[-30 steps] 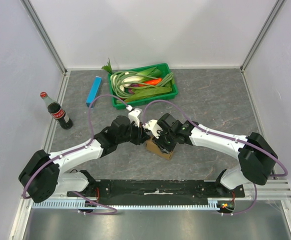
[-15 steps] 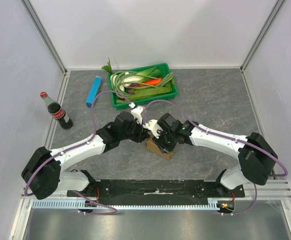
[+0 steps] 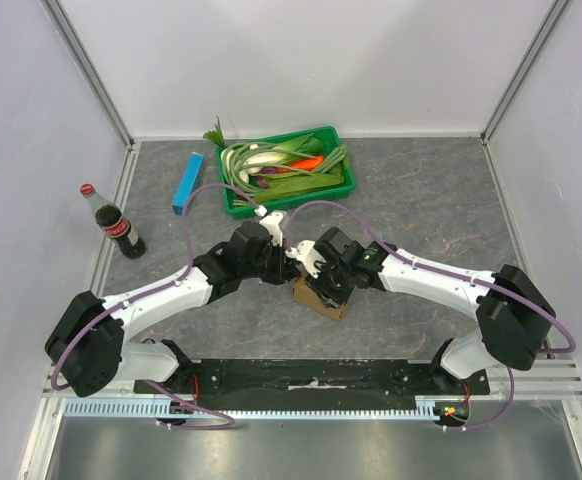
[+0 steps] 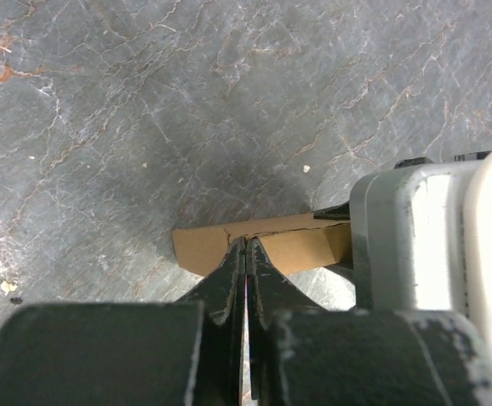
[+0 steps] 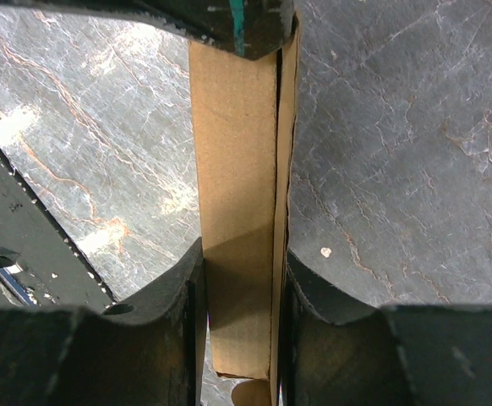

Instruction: Fold the paper box

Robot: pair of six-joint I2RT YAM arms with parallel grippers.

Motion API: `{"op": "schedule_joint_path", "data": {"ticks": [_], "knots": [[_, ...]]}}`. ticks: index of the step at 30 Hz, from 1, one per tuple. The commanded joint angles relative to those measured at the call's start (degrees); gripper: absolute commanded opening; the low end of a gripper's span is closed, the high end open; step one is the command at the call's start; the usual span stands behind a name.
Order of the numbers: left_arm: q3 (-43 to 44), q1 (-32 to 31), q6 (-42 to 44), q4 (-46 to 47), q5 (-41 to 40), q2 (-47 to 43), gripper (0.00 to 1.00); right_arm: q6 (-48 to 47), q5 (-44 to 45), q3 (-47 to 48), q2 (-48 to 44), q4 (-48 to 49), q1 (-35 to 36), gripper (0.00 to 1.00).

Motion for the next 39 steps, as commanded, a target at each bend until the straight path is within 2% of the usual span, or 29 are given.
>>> {"op": "schedule_joint_path", "data": {"ticks": [1, 4, 13, 21, 26, 32, 36, 37, 39], "knots": [[1.74, -0.66, -5.46, 1.9, 5.51, 0.24, 0.02, 0.45, 0.79, 1.47, -0.06, 3.95, 0.28, 0.22], [0.87, -0.92, -3.29, 2.51, 4.81, -0.36, 0.02, 0.36, 1.32, 1.2, -0.5, 3.95, 0.37, 0.21], [-7.39, -2.24, 9.02, 4.01, -4.5, -8.62, 0.02, 0.36, 1.93, 0.85, -1.21, 4.65, 0.45, 0.22], [-10.03, -4.08, 8.68, 7.35, -7.05, -9.95, 0.02, -0.25, 9.22, 0.59, -0.94, 9.22, 0.45, 0.22], [-12.05, -4.7, 7.28, 9.89, -12.84, -8.2, 0.02, -1.84, 14.84, 0.5, -0.42, 11.33, 0.89, 0.22], [-16.53, -5.67, 4.82, 16.56, -16.37, -8.1, 0.02, -5.0, 15.29, -0.03, -0.42, 12.48, 1.6, 0.26], [-16.63, -5.76, 5.43, 15.26, -16.12, -10.64, 0.02, -5.62, 13.63, -0.03, 0.46, 12.56, 1.68, 0.25], [-16.62, -5.76, 5.78, 15.09, -15.06, -11.61, 0.05, -5.7, 12.75, -0.03, 0.81, 12.39, 1.68, 0.25], [-17.24, -5.67, 5.61, 15.78, -14.17, -14.76, 0.26, -5.79, 11.7, -0.03, 1.08, 12.21, 1.69, 0.25]]}}
